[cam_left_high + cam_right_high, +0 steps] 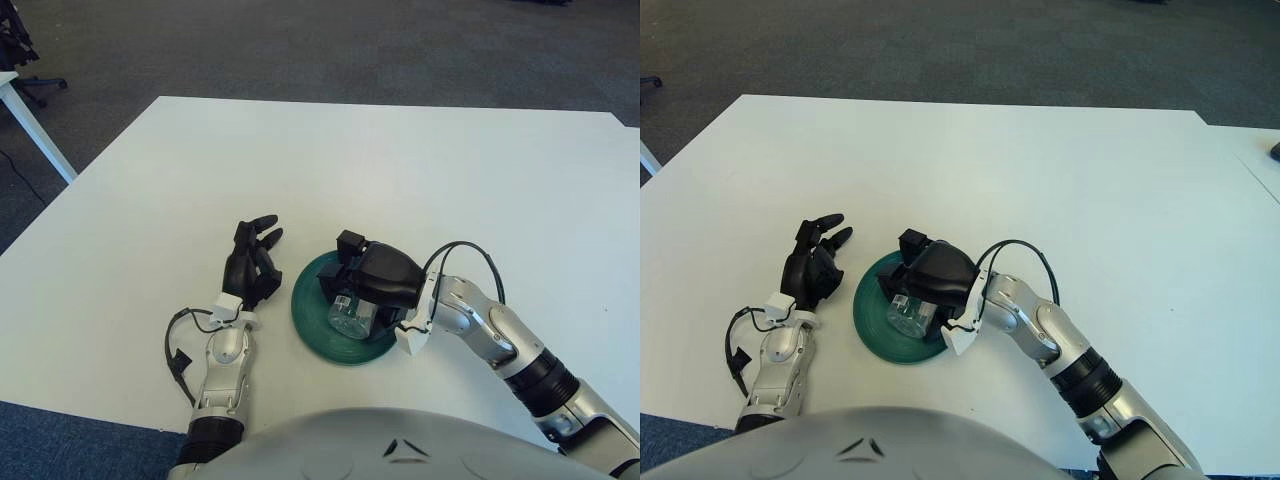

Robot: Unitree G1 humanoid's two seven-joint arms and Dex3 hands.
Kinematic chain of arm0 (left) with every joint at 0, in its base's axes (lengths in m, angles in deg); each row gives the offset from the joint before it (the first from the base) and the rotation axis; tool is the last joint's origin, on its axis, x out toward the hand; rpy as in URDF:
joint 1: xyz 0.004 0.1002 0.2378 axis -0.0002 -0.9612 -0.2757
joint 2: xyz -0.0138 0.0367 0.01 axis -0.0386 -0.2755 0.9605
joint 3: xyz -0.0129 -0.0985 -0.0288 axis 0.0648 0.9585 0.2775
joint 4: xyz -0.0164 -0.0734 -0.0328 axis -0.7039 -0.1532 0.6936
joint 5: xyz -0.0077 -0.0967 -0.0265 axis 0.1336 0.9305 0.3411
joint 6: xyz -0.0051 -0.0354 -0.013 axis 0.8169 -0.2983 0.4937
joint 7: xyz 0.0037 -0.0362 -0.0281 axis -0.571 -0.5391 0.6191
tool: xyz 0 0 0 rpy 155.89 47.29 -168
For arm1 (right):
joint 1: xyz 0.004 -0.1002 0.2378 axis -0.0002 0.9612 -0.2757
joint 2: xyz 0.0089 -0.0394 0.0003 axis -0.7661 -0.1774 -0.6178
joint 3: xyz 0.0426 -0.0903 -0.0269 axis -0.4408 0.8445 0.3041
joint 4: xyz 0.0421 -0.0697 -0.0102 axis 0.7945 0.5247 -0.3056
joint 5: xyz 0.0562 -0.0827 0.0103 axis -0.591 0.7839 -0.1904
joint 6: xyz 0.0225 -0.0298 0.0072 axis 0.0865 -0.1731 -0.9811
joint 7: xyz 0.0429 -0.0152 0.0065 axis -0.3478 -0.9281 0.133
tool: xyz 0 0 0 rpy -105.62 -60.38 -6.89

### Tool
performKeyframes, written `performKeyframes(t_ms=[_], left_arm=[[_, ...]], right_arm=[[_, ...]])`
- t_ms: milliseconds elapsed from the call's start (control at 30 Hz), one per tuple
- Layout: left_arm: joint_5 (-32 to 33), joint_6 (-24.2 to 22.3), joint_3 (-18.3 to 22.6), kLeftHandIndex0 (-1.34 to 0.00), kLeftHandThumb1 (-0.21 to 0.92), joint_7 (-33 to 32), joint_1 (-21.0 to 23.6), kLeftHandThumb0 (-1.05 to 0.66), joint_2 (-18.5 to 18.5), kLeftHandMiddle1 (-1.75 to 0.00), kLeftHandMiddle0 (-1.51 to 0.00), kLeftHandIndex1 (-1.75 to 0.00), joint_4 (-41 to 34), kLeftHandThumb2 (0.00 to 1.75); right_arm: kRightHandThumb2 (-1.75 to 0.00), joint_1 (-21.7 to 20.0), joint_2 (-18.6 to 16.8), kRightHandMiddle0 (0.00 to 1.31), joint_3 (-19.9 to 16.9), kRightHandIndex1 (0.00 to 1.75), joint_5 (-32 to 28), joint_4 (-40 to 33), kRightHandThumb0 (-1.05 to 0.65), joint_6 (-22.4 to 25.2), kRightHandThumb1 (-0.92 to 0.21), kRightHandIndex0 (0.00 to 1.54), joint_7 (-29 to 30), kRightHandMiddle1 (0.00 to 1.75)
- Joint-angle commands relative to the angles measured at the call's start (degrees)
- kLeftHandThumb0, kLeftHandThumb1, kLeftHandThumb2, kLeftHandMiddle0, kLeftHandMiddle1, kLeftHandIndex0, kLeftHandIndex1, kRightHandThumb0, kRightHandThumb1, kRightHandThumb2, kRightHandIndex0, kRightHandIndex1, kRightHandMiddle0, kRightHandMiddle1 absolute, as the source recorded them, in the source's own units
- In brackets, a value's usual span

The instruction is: Put the bottle into the plate.

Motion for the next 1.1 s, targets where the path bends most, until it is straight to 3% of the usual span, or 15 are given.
performKeyframes(t_ms=[0, 67, 300, 333, 367, 433, 467, 533, 600, 800, 1067], left_arm=[[-0.44, -2.23, -0.67, -0.24, 0.92, -0.22, -2.72, -0.76, 0.29, -0.52, -0.49, -1.09, 2.18, 1.05], [-0.49, -2.28, -0.72, -0.24, 0.92, -0.28, -2.82, -0.76, 0.37, -0.52, -0.49, -1.08, 2.07, 1.05], [0.94, 5.31, 0.47, -0.23, 0.92, 2.31, -0.48, -0.76, -1.27, -0.51, -0.47, -1.08, 10.03, 1.05], [0.94, 5.63, 0.36, -0.23, 0.92, 2.39, -0.41, -0.77, -1.3, -0.5, -0.47, -1.08, 10.09, 1.05], [0.56, 4.98, -0.08, -0.23, 0.92, 2.02, -1.46, -0.77, -1.11, -0.5, -0.47, -1.08, 8.17, 1.05], [-0.35, 2.72, -0.97, -0.22, 0.92, 1.11, -4.09, -0.77, -0.75, -0.5, -0.47, -1.07, 3.07, 1.05], [-0.79, 1.45, -1.37, -0.21, 0.92, 0.71, -5.35, -0.77, -0.61, -0.5, -0.46, -1.07, 0.48, 1.06], [-1.65, 1.58, -1.57, -0.19, 0.92, 0.17, -6.13, -0.78, -0.63, -0.49, -0.44, -1.06, 0.69, 1.07], [-1.99, 1.41, -1.61, -0.17, 0.92, -0.06, -5.79, -0.79, -0.67, -0.48, -0.42, -1.06, 1.16, 1.08], [0.15, 0.55, -1.54, -0.12, 0.92, 1.62, -4.25, -0.8, -0.3, -0.46, -0.39, -1.06, 1.66, 1.11], [5.71, 2.09, 1.02, -0.07, 0.92, 5.77, -0.65, -0.8, -0.41, -0.43, -0.35, -1.06, 8.92, 1.12]], right_arm=[[-1.37, 0.25, -0.07, 0.65, 0.25, 1.75, 0.85, 0.72, -0.5, -0.43, -0.28, 1.33, 1.01, 1.75], [-1.36, 0.49, -0.03, 0.64, 0.25, 1.75, 0.94, 0.86, -0.5, -0.36, -0.28, 1.32, 1.18, 1.75], [-1.27, 1.61, -0.08, 0.59, 0.0, 1.75, -0.35, 1.66, -0.47, 0.22, -0.35, 1.26, 1.29, 1.75], [-1.09, 1.72, -0.09, 0.53, -0.06, 1.75, -0.71, 1.95, -0.6, 0.02, -0.56, 1.11, 1.48, 1.75], [-0.97, 1.76, -0.12, 0.49, -0.09, 1.75, -1.29, 2.19, -0.68, -0.02, -0.69, 1.01, 1.28, 1.75], [-0.9, 1.5, 0.08, 0.31, 0.01, 1.68, -1.93, 2.38, -0.78, 0.15, -0.8, 0.61, 0.2, 1.68], [-0.89, 1.31, 0.27, 0.24, 0.11, 1.43, -2.11, 2.43, -0.82, 0.27, -0.83, 0.49, -0.43, 1.45], [-0.89, 0.25, 1.44, 0.1, 0.43, 0.68, -1.97, 2.89, -0.94, -1.15, -0.88, 0.23, -1.2, 0.77], [-0.92, -0.11, 3.33, 0.04, -0.16, 0.33, -2.49, 2.06, -1.0, -2.86, -0.9, 0.11, -1.8, 0.43], [-0.97, -1.95, 6.56, 0.0, -0.89, 0.05, -1.57, 1.23, -1.04, -7.61, -0.92, 0.02, -1.72, 0.08], [-0.96, -3.53, 6.98, 0.0, -2.52, 0.0, -0.74, 2.89, -1.05, -10.27, -0.92, 0.0, 1.19, 0.0]])
